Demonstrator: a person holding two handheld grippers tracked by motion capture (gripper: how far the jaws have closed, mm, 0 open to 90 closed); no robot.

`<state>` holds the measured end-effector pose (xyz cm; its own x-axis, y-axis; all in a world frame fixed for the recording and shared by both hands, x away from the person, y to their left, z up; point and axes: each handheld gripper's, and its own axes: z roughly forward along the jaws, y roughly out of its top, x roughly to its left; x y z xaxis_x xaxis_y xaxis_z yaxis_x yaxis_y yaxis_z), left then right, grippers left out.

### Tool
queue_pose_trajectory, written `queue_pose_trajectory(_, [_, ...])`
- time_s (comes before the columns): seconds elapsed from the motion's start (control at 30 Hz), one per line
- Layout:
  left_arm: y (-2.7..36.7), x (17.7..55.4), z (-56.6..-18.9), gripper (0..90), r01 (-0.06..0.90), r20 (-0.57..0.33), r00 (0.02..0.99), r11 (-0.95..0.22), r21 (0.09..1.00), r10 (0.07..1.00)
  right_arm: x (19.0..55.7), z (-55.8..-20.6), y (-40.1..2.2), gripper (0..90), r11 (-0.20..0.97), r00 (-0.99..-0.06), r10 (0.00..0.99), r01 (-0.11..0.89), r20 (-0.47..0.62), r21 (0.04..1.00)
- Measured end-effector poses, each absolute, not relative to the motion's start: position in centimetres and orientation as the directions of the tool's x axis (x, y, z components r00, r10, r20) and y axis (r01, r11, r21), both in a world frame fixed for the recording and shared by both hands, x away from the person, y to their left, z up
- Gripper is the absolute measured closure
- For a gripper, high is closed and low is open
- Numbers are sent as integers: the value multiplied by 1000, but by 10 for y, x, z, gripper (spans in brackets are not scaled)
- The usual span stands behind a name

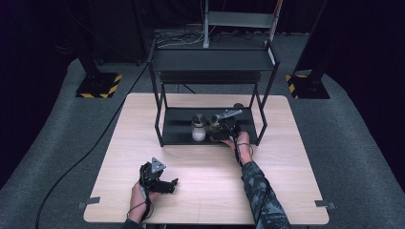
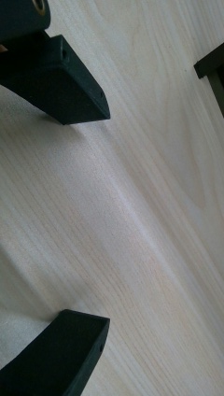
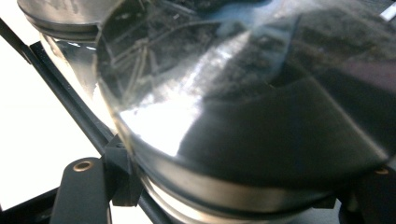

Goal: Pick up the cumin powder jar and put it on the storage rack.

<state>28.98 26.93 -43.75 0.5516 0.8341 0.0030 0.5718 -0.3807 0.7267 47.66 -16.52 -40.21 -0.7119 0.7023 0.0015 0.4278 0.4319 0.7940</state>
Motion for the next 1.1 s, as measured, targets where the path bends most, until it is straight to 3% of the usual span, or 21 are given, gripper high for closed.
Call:
queue_pose_trajectory(0.63, [269,289,-438,27,570,6,551,-382,728,834,476,-403,-165,296,428,-711,703,429,5,795])
queue_pose_trajectory(0.9, [269,289,-438,27,569,7,551,-382,728,834,476,-397,-163,95,426,-674,739,491,21,760])
queue_pose_trajectory(1.1, [269,289,-438,27,569,8,551,-383,728,835,475,-386,-169,44,430,-670,741,523,43,736])
